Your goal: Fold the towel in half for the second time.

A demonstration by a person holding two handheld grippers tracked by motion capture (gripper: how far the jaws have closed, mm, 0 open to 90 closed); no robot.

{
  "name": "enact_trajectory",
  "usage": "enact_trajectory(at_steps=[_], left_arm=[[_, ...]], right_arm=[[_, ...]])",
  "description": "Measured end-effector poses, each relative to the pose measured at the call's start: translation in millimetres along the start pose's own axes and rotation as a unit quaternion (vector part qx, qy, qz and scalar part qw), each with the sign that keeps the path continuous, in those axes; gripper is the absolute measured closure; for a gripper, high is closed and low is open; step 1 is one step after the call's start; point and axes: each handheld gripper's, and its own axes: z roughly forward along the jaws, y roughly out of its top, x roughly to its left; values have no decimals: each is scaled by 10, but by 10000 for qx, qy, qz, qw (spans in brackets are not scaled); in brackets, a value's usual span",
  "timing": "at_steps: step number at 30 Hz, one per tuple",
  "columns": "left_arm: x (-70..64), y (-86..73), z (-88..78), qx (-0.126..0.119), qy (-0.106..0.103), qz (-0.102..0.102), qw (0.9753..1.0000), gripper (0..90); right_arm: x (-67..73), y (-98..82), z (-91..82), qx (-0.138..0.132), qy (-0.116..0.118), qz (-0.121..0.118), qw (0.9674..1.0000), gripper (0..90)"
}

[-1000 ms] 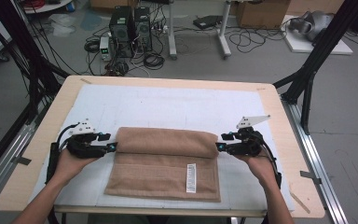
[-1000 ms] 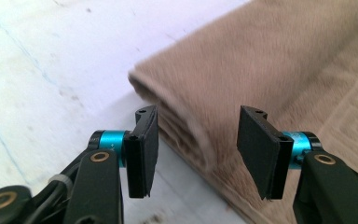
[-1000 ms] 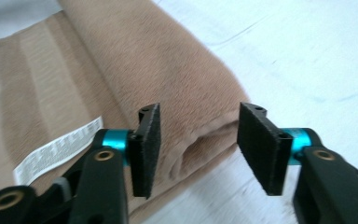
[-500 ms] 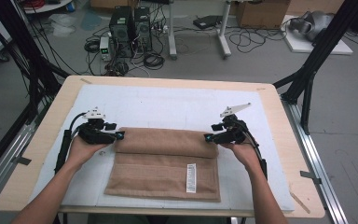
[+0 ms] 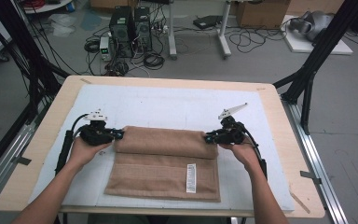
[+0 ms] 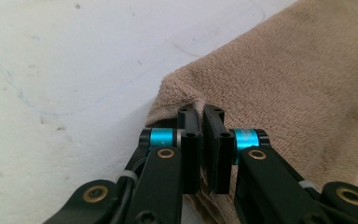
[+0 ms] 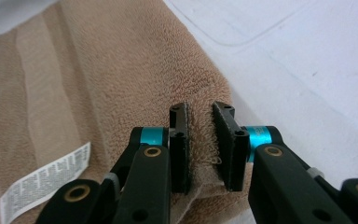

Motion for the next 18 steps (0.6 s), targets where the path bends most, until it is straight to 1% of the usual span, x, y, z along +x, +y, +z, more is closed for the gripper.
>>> enact_trajectory(at_steps=[1,3,4,7,8,11,13,14,15,16,17,18], left_arm=[[-20,7,-55,-67,13,39,10000,859],[-58,13,-131,-151,-6,83,9999,861],[-94,17,-182,-172,3,153,9997,862],[-187,6,-289,-263,-5,260,9993,862],[-235,-10,-336,-301,-2,313,9991,862],[-338,-75,-435,-333,2,430,9985,862],[-420,-148,-519,-374,-36,502,9980,862],[-462,-195,-565,-390,-45,526,9978,862],[-507,-254,-609,-406,-88,526,9978,862],[-554,-320,-653,-382,-149,559,9976,862],[-616,-415,-702,-314,-263,617,9973,861],[-663,-493,-736,-255,-324,628,9972,852]], right_arm=[[17,2,-22,-37,2,-6,10000,769],[59,12,-77,-155,5,-95,9998,769],[91,15,-107,-192,36,-118,9997,769],[190,17,-188,-276,77,-289,9992,765],[221,14,-209,-282,79,-306,9991,764],[354,-21,-307,-409,130,-475,9979,765],[439,-57,-349,-492,196,-575,9969,767],[488,-85,-366,-503,193,-661,9964,767],[544,-121,-385,-480,236,-690,9962,767],[602,-164,-402,-494,298,-738,9956,767],[663,-214,-416,-519,399,-790,9947,766],[740,-283,-430,-489,562,-858,9935,748]])
